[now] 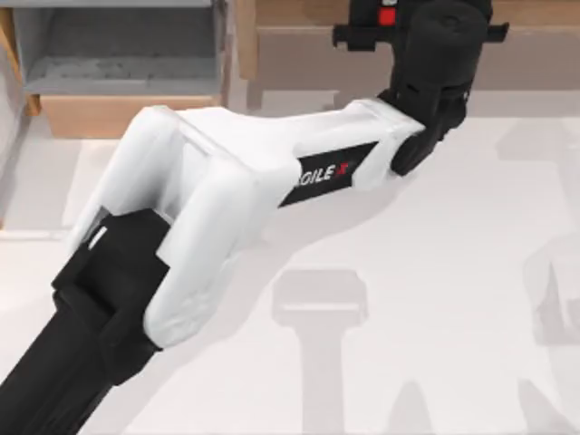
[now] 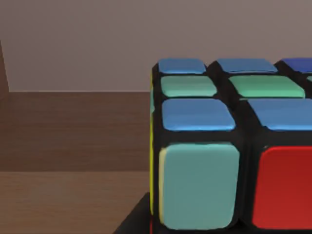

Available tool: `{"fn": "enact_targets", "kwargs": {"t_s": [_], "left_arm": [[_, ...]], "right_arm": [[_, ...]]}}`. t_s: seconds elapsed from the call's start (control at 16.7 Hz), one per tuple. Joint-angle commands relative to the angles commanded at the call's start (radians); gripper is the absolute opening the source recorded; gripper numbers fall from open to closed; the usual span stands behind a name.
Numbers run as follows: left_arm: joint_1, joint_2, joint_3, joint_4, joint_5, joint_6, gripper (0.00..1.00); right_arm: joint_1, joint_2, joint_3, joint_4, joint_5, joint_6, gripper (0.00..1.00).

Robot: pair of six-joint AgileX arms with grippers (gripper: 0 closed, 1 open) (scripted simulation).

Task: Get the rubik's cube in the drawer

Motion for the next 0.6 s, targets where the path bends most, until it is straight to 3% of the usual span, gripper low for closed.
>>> {"fn": "enact_targets", "kwargs": {"t_s": [0.6], "left_arm": [[-0.029, -0.100, -0.106, 0.010, -0.026, 0.004, 0.00]], "right_arm": [[0.000, 0.000, 0.000, 0.000, 0.000, 0.000, 1.00]]}}
